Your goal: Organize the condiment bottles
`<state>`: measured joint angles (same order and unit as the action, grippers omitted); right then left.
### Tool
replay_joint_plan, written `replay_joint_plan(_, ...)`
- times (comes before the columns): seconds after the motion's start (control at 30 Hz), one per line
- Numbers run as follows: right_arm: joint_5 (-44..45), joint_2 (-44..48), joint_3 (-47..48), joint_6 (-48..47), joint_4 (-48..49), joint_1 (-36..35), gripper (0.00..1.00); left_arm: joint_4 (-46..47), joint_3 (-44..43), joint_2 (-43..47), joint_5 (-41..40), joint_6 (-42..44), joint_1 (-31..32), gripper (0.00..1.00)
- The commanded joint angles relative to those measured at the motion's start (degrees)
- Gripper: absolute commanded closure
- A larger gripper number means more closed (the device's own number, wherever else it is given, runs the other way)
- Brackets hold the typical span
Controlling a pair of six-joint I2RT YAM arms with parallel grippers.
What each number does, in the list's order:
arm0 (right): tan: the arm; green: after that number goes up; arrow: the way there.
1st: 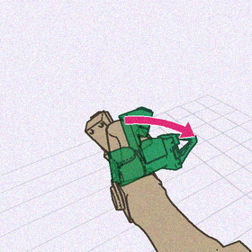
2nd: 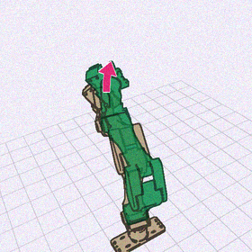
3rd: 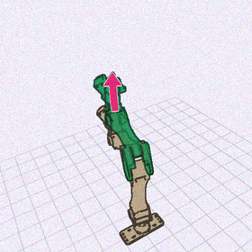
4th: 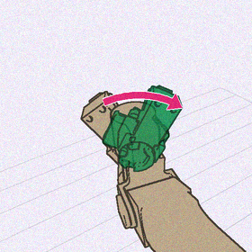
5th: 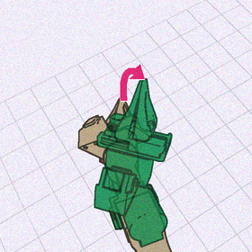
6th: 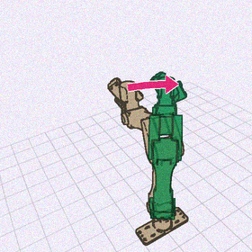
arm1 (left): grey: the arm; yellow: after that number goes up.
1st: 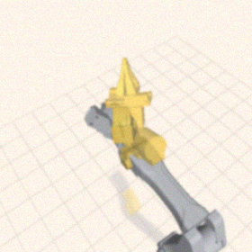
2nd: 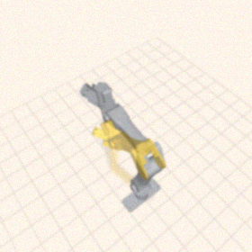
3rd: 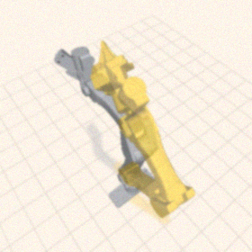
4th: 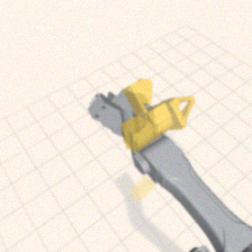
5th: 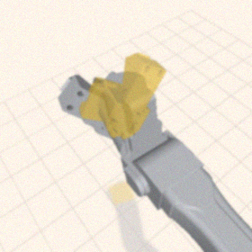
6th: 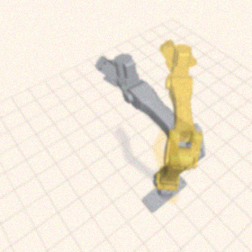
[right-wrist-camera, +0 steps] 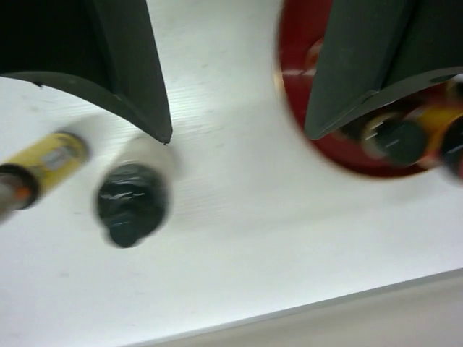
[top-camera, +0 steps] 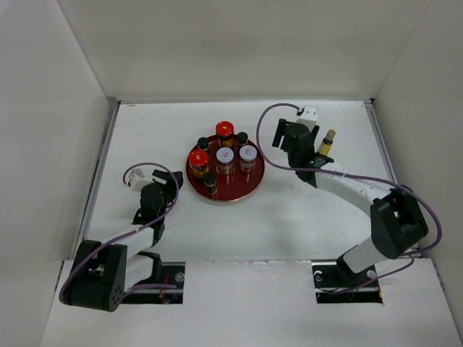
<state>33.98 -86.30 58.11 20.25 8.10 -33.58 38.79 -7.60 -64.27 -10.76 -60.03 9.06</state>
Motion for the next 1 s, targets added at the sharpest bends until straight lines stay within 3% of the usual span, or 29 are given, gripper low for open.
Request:
replay_joint_plan(0.0, 3.64, -3.07, 2.44, -2.05, 0.60, 4.26, 0.17, 2.00, -0.84, 0.99, -0.13, 0.44, 0.04, 0.33)
replay_joint_plan(0.3, 1.89, -12.48, 9.65, -1.97, -0.62, 13.32, 0.13, 2.17, -1.28, 0.02, -0.40, 0.53, 0.56, 0.33)
replay_joint_plan(0.57, -2.60, -19.25, 14.31, -2.32, -0.10, 15.96, 0.15, 2.17, -1.28, 0.02, -0.66, 0.62, 0.56, 0.33)
replay_joint_plan(0.73, -4.70, -21.10, 15.81, -1.80, -0.63, 16.58, 0.27, 2.08, -1.19, 0.37, -0.84, 0.70, 0.39, 0.33)
replay_joint_plan(0.83, -4.71, -20.14, 15.11, -1.35, -0.45, 16.49, 0.45, 2.17, -1.28, 0.02, -0.58, 0.62, 0.30, 0.33)
replay_joint_plan(0.97, -3.92, -14.97, 11.95, -1.18, 0.16, 15.97, 0.51, 2.00, -1.37, 0.20, -0.92, 0.70, 0.56, 0.33)
